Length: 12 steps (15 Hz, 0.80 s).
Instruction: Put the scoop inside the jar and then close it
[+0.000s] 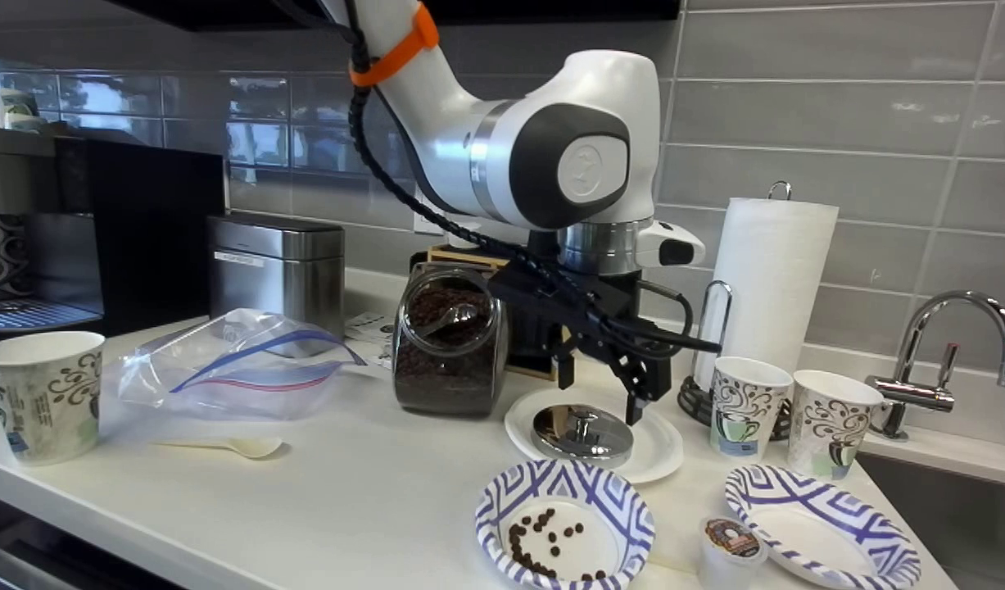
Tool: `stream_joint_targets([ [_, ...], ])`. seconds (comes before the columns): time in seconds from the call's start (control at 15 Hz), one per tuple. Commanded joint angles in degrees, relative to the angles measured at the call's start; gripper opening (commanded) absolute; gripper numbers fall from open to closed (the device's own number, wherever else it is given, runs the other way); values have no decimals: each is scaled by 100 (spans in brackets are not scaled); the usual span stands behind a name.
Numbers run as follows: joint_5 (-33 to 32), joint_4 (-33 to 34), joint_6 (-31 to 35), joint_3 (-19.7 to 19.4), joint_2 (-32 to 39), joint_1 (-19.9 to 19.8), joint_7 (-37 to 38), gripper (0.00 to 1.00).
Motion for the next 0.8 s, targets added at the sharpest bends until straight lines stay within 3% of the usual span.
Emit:
stream_joint_targets([
  [0.0, 4, 630, -148, 62, 492, -11, 134, 100],
  [0.53, 95, 1561, -981, 220, 1100, -25, 119, 100],
  [0.67, 96, 1734, -1095, 231, 1209, -24, 119, 84],
  [0.73, 107, 1813, -1139, 244, 1261, -28, 109, 82],
])
